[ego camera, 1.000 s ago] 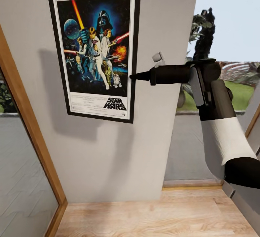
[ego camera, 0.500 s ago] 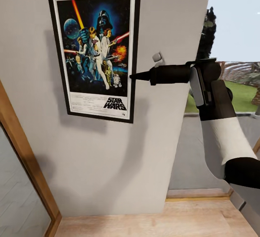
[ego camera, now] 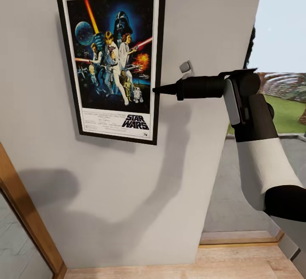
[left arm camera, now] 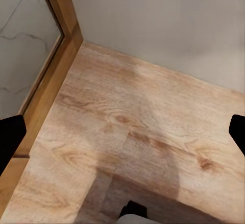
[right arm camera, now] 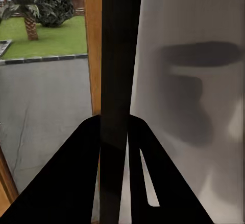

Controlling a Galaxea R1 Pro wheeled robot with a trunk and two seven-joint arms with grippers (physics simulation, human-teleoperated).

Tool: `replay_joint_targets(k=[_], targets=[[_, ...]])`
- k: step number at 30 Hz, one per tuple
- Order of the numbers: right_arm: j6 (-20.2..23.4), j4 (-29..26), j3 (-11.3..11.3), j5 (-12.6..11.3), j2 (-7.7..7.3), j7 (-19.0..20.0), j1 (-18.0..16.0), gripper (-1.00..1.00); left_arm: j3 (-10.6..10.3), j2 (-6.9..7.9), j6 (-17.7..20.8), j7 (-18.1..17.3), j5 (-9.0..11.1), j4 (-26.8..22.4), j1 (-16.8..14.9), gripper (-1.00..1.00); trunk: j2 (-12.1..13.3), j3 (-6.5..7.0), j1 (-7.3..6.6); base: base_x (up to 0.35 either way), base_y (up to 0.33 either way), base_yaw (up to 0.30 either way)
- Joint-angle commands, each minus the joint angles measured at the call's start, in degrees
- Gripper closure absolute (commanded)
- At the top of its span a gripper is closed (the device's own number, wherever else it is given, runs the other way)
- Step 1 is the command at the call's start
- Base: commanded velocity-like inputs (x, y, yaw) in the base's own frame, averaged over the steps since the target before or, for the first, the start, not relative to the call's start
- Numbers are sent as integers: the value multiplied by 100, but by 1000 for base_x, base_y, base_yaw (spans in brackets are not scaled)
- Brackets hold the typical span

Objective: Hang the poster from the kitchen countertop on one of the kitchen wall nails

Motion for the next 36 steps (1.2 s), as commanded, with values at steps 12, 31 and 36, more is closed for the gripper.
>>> replay_joint_targets(k=[12, 31, 36], targets=[[53, 2, 8, -51, -2, -1, -3, 100, 12, -6, -3, -46, 59, -3, 2, -100, -4, -2, 3, 32, 0, 0], [53, 2, 8, -51, -4, -1, -3, 100, 21, 1, -3, -46, 59, -4, 2, -100, -4, -2, 3, 118, 0, 0], [53, 2, 8, -51, -5, -1, -3, 100, 21, 1, -3, -46, 59, -6, 2, -100, -4, -2, 3, 0, 0, 0]])
